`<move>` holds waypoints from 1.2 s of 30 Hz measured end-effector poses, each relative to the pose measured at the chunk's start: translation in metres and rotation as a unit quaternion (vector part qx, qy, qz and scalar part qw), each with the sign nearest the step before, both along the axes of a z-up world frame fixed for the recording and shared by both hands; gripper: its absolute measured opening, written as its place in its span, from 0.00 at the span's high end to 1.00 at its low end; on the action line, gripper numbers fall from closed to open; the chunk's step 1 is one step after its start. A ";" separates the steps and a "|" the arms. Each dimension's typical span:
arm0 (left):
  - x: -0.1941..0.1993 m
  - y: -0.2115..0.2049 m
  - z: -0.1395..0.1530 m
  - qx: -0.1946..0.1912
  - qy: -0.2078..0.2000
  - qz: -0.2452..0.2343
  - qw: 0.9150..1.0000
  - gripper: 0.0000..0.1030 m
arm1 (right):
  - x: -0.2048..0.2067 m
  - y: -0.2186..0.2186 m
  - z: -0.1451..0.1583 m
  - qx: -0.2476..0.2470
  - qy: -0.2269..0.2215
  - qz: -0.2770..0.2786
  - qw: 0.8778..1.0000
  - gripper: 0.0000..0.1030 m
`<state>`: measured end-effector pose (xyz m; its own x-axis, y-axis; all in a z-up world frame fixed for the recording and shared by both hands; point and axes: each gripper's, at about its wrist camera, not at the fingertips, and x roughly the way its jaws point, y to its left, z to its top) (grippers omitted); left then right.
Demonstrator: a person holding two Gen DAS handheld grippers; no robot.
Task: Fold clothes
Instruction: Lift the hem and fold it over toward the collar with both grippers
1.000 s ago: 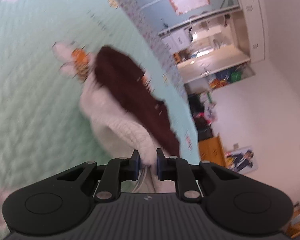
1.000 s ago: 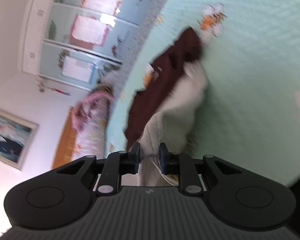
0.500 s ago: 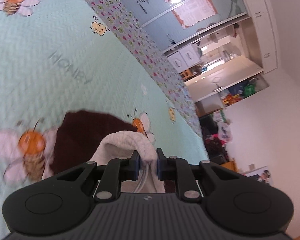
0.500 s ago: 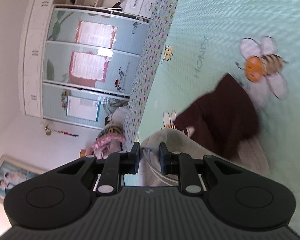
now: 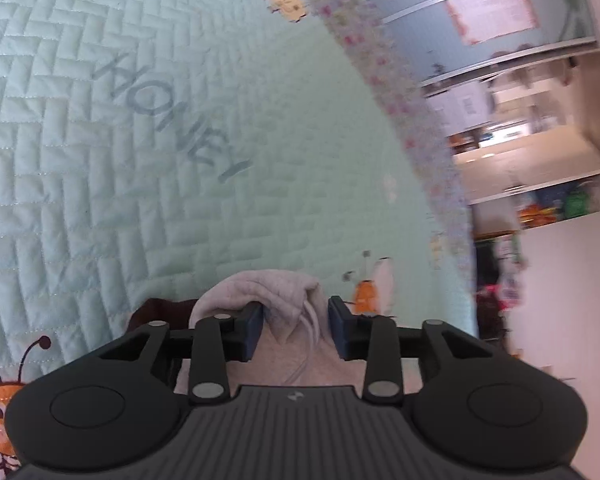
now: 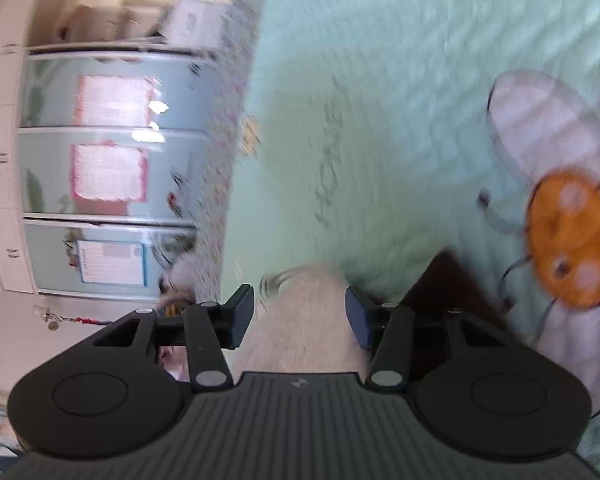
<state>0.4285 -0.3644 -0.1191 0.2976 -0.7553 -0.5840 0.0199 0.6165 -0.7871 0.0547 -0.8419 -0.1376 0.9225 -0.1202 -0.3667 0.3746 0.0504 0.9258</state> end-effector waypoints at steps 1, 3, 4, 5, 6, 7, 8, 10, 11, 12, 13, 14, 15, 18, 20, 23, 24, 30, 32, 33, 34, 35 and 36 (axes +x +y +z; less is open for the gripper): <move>-0.004 0.008 0.001 -0.019 -0.001 0.003 1.000 0.51 | -0.009 0.005 0.005 -0.014 -0.008 -0.002 1.000 0.44; -0.012 0.025 0.005 -0.055 -0.004 0.011 0.998 0.41 | -0.020 0.025 0.020 -0.060 -0.011 0.028 0.998 0.43; -0.016 0.037 0.007 -0.064 -0.006 0.019 0.998 0.37 | -0.024 0.038 0.029 -0.087 -0.004 0.051 0.995 0.42; -0.020 0.048 0.010 -0.074 -0.009 0.027 0.997 0.35 | -0.028 0.051 0.036 -0.112 0.002 0.069 0.991 0.41; -0.024 0.058 0.011 -0.084 -0.010 0.035 0.996 0.33 | -0.033 0.064 0.042 -0.137 0.009 0.086 0.987 0.40; -0.026 0.067 0.012 -0.090 -0.009 0.040 0.995 0.33 | -0.038 0.077 0.046 -0.163 0.020 0.099 0.982 0.38; -0.030 0.076 0.014 -0.092 -0.009 0.043 0.995 0.33 | -0.044 0.090 0.050 -0.189 0.032 0.110 0.975 0.37; -0.043 0.089 0.021 -0.077 -0.017 0.040 0.996 0.33 | -0.048 0.106 0.052 -0.229 0.060 0.128 0.963 0.36; -0.053 0.093 0.025 -0.065 -0.025 0.031 0.997 0.33 | -0.051 0.113 0.052 -0.249 0.075 0.137 0.956 0.36; -0.065 0.096 0.028 -0.048 -0.035 0.020 0.998 0.33 | -0.053 0.115 0.051 -0.257 0.085 0.138 0.953 0.36; -0.077 0.096 0.030 -0.026 -0.047 0.005 0.999 0.33 | -0.056 0.116 0.050 -0.264 0.094 0.137 0.950 0.36; -0.091 0.097 0.031 -0.004 -0.060 -0.009 0.998 0.33 | -0.059 0.117 0.048 -0.270 0.103 0.136 0.948 0.36; -0.106 0.097 0.030 0.016 -0.074 -0.019 0.997 0.33 | -0.061 0.117 0.046 -0.271 0.111 0.133 0.947 0.36; -0.142 0.097 0.017 0.058 -0.092 -0.037 0.993 0.33 | -0.070 0.119 0.043 -0.278 0.124 0.120 0.945 0.36; -0.156 0.094 0.004 0.080 -0.096 -0.051 0.991 0.33 | -0.070 0.120 0.043 -0.285 0.130 0.119 0.942 0.36; -0.160 0.088 -0.014 0.098 -0.083 -0.056 0.990 0.33 | -0.065 0.120 0.036 -0.292 0.155 0.131 0.934 0.36; -0.156 0.086 -0.018 0.103 -0.081 -0.054 0.990 0.33 | -0.063 0.119 0.031 -0.290 0.161 0.139 0.933 0.37; -0.150 0.092 -0.014 0.118 -0.084 -0.047 0.988 0.42 | -0.069 0.116 0.021 -0.291 0.180 0.167 0.925 0.78; -0.156 0.093 0.002 0.134 -0.113 -0.047 0.983 0.42 | -0.076 0.117 0.023 -0.303 0.184 0.170 0.920 0.78; -0.163 0.095 0.012 0.133 -0.134 -0.051 0.981 0.42 | -0.077 0.121 0.026 -0.313 0.191 0.173 0.914 0.77; -0.170 0.094 0.021 0.126 -0.156 -0.059 0.978 0.42 | -0.077 0.126 0.029 -0.323 0.199 0.175 0.908 0.75; -0.176 0.092 0.030 0.118 -0.179 -0.069 0.974 0.42 | -0.076 0.136 0.037 -0.345 0.211 0.170 0.898 0.73; -0.181 0.085 0.037 0.111 -0.200 -0.085 0.970 0.42 | -0.075 0.147 0.047 -0.370 0.224 0.163 0.887 0.72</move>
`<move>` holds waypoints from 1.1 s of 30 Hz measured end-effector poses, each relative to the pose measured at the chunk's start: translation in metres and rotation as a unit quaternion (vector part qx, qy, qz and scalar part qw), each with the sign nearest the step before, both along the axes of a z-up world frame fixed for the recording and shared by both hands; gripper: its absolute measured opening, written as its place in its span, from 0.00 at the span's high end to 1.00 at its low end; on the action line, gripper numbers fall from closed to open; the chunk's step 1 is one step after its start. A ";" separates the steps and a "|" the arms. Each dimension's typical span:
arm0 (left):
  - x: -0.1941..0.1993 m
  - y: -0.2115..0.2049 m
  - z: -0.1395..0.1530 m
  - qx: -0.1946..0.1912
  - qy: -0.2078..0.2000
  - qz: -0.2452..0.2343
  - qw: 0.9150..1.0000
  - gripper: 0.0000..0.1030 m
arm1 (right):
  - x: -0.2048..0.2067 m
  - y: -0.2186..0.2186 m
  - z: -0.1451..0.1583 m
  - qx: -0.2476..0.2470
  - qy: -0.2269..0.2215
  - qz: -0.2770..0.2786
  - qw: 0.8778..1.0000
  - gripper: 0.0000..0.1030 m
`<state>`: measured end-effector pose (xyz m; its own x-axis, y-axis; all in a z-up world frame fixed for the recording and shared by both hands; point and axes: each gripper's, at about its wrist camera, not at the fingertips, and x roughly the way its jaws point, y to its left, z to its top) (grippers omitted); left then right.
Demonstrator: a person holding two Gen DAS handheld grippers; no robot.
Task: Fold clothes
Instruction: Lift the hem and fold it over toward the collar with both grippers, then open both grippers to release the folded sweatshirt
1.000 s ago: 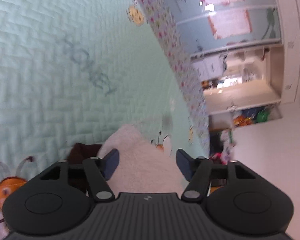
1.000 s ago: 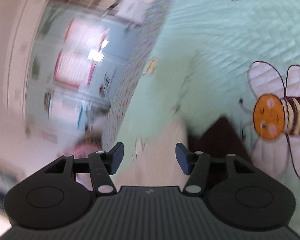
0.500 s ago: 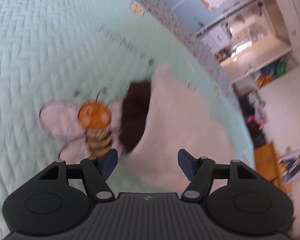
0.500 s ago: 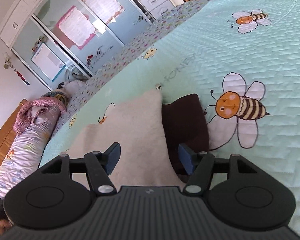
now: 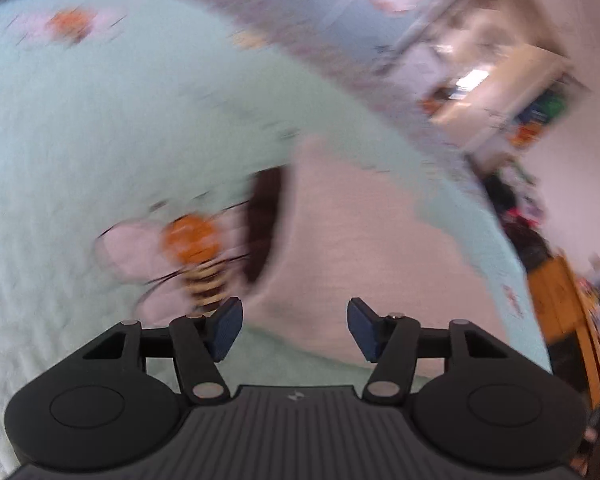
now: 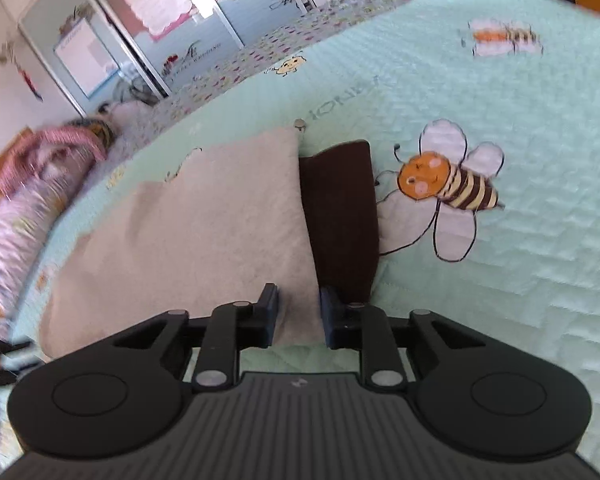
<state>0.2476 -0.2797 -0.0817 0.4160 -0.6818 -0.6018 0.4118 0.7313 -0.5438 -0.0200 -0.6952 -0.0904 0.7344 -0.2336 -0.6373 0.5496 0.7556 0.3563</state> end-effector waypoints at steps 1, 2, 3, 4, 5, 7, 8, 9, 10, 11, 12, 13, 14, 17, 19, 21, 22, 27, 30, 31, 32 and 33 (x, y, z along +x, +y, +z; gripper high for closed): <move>-0.002 -0.010 0.004 0.000 -0.013 -0.017 1.000 0.41 | 0.003 0.018 0.013 -0.050 -0.006 0.007 0.999 0.68; -0.001 -0.021 0.004 0.002 -0.020 -0.031 0.999 0.40 | 0.008 0.034 0.022 -0.087 -0.021 0.023 0.996 0.62; 0.003 -0.035 -0.002 0.011 -0.016 -0.042 0.999 0.40 | 0.016 0.052 0.029 -0.111 -0.041 0.049 0.992 0.46; 0.008 -0.048 -0.008 0.019 -0.012 -0.052 0.998 0.40 | 0.026 0.066 0.031 -0.120 -0.052 0.073 0.989 0.37; 0.012 -0.061 -0.015 0.028 -0.009 -0.063 0.998 0.40 | 0.040 0.080 0.029 -0.122 -0.058 0.106 0.985 0.36; 0.020 -0.085 -0.029 0.053 -0.001 -0.081 0.995 0.41 | 0.062 0.095 0.013 -0.139 -0.029 0.144 0.979 0.38; 0.021 -0.088 -0.040 0.080 0.005 -0.081 0.994 0.44 | 0.067 0.096 0.002 -0.159 0.001 0.148 0.976 0.38; 0.022 -0.085 -0.049 0.088 0.012 -0.079 0.993 0.56 | 0.073 0.098 -0.010 -0.179 0.031 0.152 0.972 0.38; 0.022 -0.078 -0.053 0.079 0.012 -0.078 0.994 0.58 | 0.079 0.100 -0.021 -0.199 0.061 0.155 0.966 0.38; 0.022 -0.069 -0.055 0.067 0.014 -0.080 0.994 0.58 | 0.084 0.102 -0.032 -0.219 0.091 0.158 0.959 0.38; 0.020 -0.061 -0.056 0.062 0.019 -0.082 0.994 0.60 | 0.077 0.099 -0.033 -0.222 0.093 0.160 0.957 0.38; 0.018 -0.054 -0.056 0.061 0.019 -0.085 0.994 0.61 | 0.067 0.095 -0.031 -0.222 0.089 0.162 0.957 0.38; 0.014 -0.048 -0.053 0.061 0.015 -0.087 0.994 0.61 | 0.057 0.092 -0.029 -0.221 0.084 0.164 0.958 0.38; 0.005 -0.048 -0.037 0.055 -0.018 -0.088 0.994 0.50 | 0.040 0.097 -0.008 -0.239 0.045 0.165 0.956 0.37; 0.008 -0.061 -0.026 0.035 -0.033 -0.094 0.994 0.43 | 0.048 0.109 0.007 -0.249 0.003 0.170 0.953 0.30; 0.015 -0.082 -0.021 0.042 -0.039 -0.103 0.993 0.40 | 0.070 0.118 0.009 -0.249 -0.016 0.178 0.952 0.25; 0.021 -0.092 -0.025 0.062 -0.036 -0.107 0.992 0.40 | 0.085 0.121 0.004 -0.245 -0.013 0.185 0.952 0.25; 0.024 -0.093 -0.043 0.114 -0.016 -0.101 0.988 0.49 | 0.089 0.096 -0.028 -0.244 0.066 0.152 0.956 0.25; 0.012 -0.088 -0.031 0.130 -0.024 -0.091 0.987 0.40 | 0.049 0.077 -0.026 -0.232 0.064 0.103 0.965 0.29; 0.007 -0.090 -0.026 0.142 -0.030 -0.086 0.986 0.37 | 0.036 0.083 -0.018 -0.242 0.056 0.086 0.965 0.25; 0.004 -0.091 -0.022 0.153 -0.035 -0.079 0.984 0.35 | 0.022 0.092 -0.012 -0.255 0.048 0.064 0.964 0.24; 0.002 -0.092 -0.019 0.162 -0.036 -0.067 0.984 0.31 | 0.011 0.100 -0.008 -0.258 0.039 0.049 0.964 0.22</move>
<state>0.2491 -0.3717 -0.1005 0.3852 -0.5113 -0.7682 0.5460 0.7974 -0.2570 -0.0087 -0.5950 -0.0980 0.7232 -0.4663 -0.5094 0.4762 0.8710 -0.1213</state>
